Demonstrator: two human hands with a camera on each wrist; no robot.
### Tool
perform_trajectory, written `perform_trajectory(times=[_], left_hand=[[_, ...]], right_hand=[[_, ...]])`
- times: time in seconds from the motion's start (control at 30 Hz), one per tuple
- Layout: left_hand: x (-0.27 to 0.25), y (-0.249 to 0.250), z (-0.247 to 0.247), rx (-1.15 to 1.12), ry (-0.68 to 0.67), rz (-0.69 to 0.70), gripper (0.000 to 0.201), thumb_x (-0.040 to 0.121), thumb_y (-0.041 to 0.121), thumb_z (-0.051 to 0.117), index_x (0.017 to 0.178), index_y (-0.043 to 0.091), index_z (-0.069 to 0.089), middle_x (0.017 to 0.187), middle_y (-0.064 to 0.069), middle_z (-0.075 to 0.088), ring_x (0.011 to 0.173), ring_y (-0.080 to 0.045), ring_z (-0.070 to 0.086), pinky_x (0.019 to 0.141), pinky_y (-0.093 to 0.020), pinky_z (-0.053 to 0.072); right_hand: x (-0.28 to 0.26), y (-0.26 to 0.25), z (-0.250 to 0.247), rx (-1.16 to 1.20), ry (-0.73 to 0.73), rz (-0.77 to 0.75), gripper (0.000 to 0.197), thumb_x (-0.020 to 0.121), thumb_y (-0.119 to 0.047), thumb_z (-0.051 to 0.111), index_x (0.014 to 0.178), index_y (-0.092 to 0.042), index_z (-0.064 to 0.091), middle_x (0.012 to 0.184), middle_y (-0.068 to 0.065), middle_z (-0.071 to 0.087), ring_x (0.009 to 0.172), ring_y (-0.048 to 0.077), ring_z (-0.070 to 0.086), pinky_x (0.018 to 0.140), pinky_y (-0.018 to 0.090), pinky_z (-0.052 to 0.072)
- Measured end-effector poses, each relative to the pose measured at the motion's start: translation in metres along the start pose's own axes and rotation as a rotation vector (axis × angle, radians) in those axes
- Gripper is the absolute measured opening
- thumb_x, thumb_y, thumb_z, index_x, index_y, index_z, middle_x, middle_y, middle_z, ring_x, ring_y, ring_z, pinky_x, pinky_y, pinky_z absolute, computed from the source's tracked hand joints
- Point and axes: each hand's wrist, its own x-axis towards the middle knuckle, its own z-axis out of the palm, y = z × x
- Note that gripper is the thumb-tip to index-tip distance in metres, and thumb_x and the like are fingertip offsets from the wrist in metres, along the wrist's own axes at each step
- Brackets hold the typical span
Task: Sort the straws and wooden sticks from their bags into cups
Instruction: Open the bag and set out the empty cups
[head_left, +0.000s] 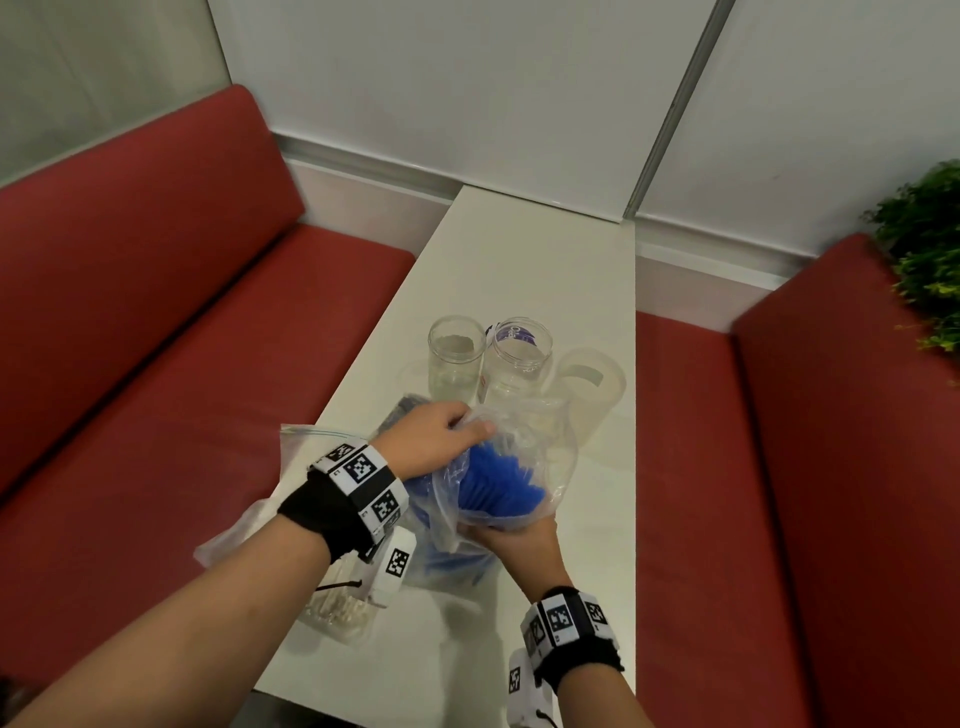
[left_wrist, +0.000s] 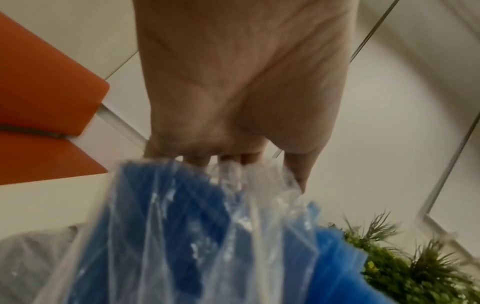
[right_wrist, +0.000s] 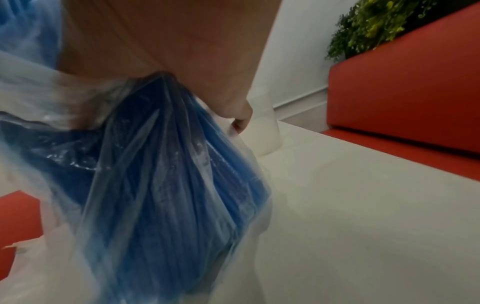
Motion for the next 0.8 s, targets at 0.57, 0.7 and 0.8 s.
perform_trajectory(times=[0.57,0.7,0.8], left_hand=[[-0.018,0.026,0.059,-0.210,0.025,0.012,0.030,0.099,0.013,0.046,0.115,0.015,0.071,0.106,-0.006,0.073,0.102,-0.021,0.067,0.096,-0.040,0.051],[-0.009,0.010,0.058,-0.379,0.118,-0.122,0.020,0.093,0.020,0.054,0.101,0.018,0.073,0.094,-0.006,0.073,0.093,-0.030,0.068,0.088,-0.053,0.054],[-0.004,0.012,0.060,-0.414,-0.053,-0.114,0.027,0.091,0.037,0.056,0.114,0.047,0.066,0.106,0.020,0.069,0.101,-0.002,0.065,0.090,-0.036,0.054]], right_hand=[[-0.015,0.031,-0.028,-0.382,0.016,0.052,0.057,0.083,-0.038,0.082,0.129,-0.025,0.051,0.119,-0.020,0.056,0.109,0.008,0.057,0.082,-0.002,0.036],[-0.028,0.033,-0.032,-0.244,0.087,0.024,0.063,0.065,-0.053,0.088,0.116,-0.040,0.054,0.102,-0.028,0.062,0.099,-0.022,0.056,0.080,-0.002,0.042],[-0.032,0.036,-0.032,-0.173,0.073,0.031,0.072,0.064,-0.042,0.094,0.125,-0.037,0.055,0.111,-0.027,0.065,0.104,-0.023,0.057,0.087,0.003,0.047]])
